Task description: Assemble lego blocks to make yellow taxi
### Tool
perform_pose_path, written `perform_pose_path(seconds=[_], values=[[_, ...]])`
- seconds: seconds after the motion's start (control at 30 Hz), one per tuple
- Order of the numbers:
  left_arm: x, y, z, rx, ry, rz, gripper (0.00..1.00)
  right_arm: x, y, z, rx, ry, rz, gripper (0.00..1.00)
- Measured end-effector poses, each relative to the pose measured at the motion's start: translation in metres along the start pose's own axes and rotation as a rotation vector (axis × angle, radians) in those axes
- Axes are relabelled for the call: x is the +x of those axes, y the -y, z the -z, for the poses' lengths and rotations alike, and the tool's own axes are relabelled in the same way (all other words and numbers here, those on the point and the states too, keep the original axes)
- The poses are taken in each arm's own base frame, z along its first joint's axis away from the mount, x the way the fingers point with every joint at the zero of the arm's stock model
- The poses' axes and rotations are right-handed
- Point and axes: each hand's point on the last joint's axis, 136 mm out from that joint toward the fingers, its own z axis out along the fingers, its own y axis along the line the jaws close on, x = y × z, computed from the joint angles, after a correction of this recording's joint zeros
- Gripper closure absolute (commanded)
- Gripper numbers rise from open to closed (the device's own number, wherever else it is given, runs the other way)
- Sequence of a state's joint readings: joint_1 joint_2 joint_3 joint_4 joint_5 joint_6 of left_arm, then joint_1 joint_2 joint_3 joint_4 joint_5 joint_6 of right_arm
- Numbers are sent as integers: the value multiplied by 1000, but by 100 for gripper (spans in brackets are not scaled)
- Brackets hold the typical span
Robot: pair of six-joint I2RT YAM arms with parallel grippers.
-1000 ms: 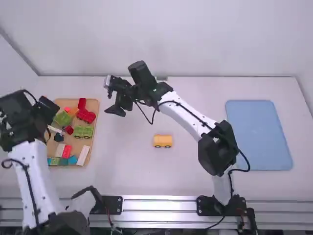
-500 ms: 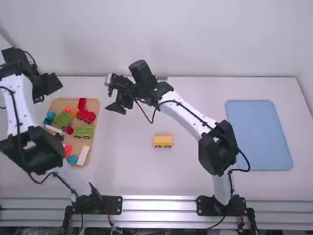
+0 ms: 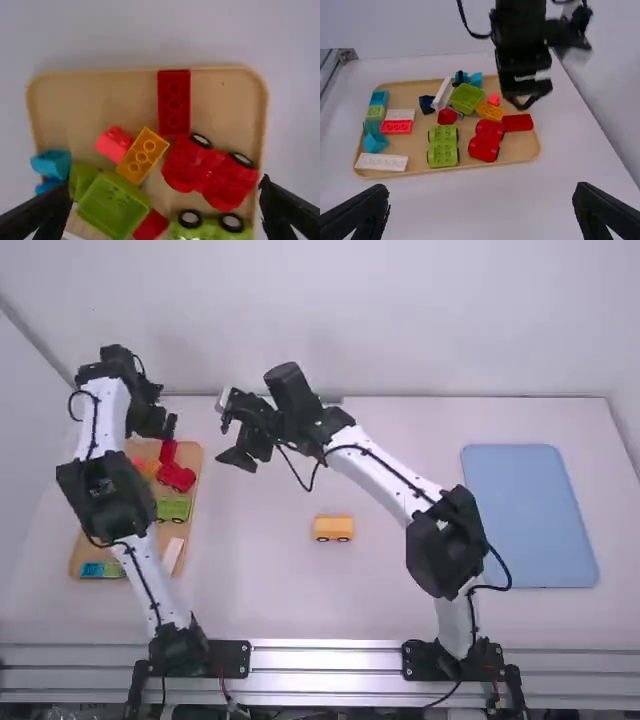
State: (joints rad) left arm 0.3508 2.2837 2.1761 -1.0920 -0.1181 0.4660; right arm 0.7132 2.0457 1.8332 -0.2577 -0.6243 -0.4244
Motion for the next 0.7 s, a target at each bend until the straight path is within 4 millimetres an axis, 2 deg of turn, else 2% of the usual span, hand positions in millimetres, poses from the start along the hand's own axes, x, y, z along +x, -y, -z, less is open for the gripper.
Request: perform_pose_path(seconds=[0.03, 0.07, 0.1, 0.2, 0.4, 0.47, 0.6, 0.63, 0.67, 0.7], values=[[0, 0, -5, -27, -13, -47, 0, 0, 1, 0, 1, 0, -2, 2], [2, -2, -12, -77, -39, -107, 6, 1, 2, 1, 6, -2, -5, 2], [2, -5, -16, -112, -48, -133, 6, 1, 4, 2, 10, -2, -7, 1], [2, -11, -24, -170, -64, -203, 4, 3, 8, 4, 18, -4, -12, 2], [10, -5, -34, -23, -19, -309, 1, 6, 17, 9, 42, -6, -41, 2], [15, -13, -37, 41, 27, -301, 16, 6, 22, 10, 62, -6, -55, 2], [34, -27, -38, 137, 67, -269, 38, 6, 27, 12, 82, -6, -70, 2], [38, -29, -38, 150, 65, -267, 39, 7, 27, 12, 82, -7, -72, 1], [45, -30, -38, 178, 63, -268, 34, 7, 28, 12, 85, -8, -76, 2], [49, -31, -38, 195, 64, -274, 24, 7, 28, 11, 85, -9, -76, 2]])
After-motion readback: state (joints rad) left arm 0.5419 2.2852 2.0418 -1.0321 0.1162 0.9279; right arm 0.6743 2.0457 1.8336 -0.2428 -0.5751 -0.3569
